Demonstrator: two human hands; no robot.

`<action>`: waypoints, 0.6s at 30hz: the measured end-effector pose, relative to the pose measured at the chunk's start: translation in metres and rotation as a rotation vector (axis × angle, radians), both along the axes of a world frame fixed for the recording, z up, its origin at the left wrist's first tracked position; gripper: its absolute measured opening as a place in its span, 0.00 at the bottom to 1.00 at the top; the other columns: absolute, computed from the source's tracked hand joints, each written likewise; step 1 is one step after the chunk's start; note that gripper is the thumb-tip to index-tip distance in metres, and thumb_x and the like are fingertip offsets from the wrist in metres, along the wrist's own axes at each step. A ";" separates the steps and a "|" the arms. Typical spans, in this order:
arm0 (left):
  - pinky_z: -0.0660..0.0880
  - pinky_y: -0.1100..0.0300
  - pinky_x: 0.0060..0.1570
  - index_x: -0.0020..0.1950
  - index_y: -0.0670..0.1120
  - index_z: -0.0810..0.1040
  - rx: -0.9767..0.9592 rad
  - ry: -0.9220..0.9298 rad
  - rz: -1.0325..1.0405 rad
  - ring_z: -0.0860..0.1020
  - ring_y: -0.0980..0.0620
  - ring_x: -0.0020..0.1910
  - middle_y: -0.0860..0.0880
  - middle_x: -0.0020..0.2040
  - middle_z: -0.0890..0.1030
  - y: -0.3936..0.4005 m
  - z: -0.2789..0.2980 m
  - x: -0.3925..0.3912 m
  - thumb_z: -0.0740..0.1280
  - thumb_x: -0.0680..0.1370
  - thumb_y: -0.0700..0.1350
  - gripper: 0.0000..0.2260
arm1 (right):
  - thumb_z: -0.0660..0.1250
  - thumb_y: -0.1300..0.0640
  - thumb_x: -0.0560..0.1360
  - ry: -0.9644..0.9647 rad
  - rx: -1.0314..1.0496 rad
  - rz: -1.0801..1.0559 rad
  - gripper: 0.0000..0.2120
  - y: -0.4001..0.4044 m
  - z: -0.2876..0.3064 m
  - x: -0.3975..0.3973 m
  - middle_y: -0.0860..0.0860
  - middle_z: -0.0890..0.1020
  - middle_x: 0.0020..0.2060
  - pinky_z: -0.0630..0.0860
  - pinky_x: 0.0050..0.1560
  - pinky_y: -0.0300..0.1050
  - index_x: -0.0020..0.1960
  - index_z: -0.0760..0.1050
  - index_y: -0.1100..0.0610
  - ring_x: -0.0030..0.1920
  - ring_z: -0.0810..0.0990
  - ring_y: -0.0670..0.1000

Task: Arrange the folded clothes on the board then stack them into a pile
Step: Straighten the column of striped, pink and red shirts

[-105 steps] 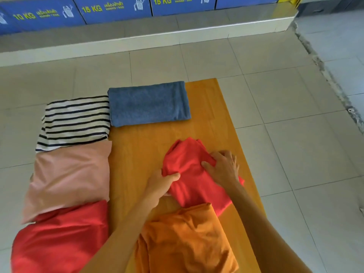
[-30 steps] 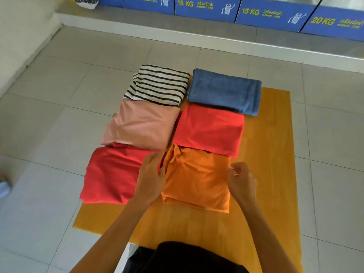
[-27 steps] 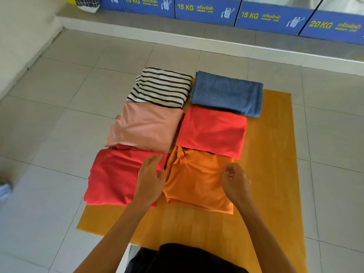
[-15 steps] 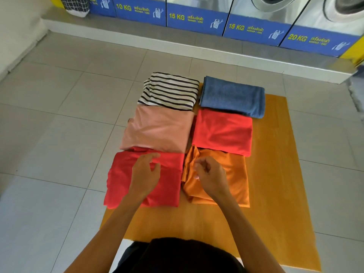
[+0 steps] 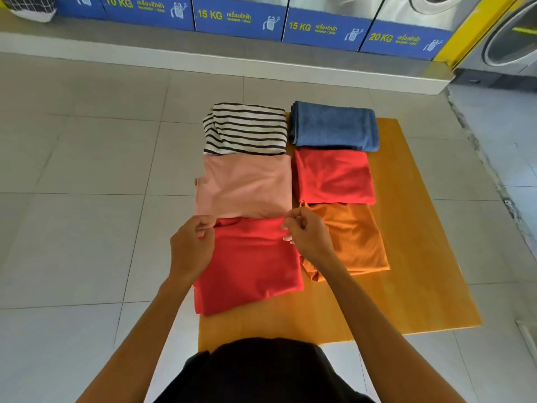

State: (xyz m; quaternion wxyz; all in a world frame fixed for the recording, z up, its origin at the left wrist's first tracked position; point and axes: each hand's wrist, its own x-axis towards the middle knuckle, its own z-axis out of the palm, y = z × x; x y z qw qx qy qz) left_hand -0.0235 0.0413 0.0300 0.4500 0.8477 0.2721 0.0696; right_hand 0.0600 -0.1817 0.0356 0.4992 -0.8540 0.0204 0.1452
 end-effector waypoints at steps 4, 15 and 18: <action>0.74 0.56 0.55 0.60 0.45 0.78 -0.083 0.106 0.040 0.79 0.48 0.57 0.47 0.59 0.82 0.028 0.004 0.031 0.64 0.77 0.41 0.12 | 0.63 0.56 0.82 0.019 0.018 -0.046 0.09 0.003 0.005 0.021 0.55 0.86 0.42 0.75 0.32 0.34 0.50 0.80 0.58 0.34 0.84 0.48; 0.73 0.52 0.48 0.69 0.37 0.68 -0.436 0.563 0.071 0.77 0.40 0.56 0.40 0.59 0.77 0.054 -0.033 0.122 0.59 0.78 0.60 0.30 | 0.51 0.41 0.83 0.194 -0.289 -0.079 0.27 0.044 -0.013 0.115 0.61 0.82 0.51 0.72 0.54 0.51 0.53 0.78 0.63 0.57 0.80 0.63; 0.75 0.50 0.46 0.63 0.36 0.72 -0.336 0.471 0.131 0.78 0.39 0.52 0.39 0.54 0.79 0.044 -0.037 0.135 0.61 0.76 0.55 0.25 | 0.53 0.40 0.82 0.285 -0.335 -0.124 0.32 0.058 -0.027 0.130 0.66 0.75 0.67 0.70 0.66 0.55 0.70 0.68 0.68 0.68 0.74 0.66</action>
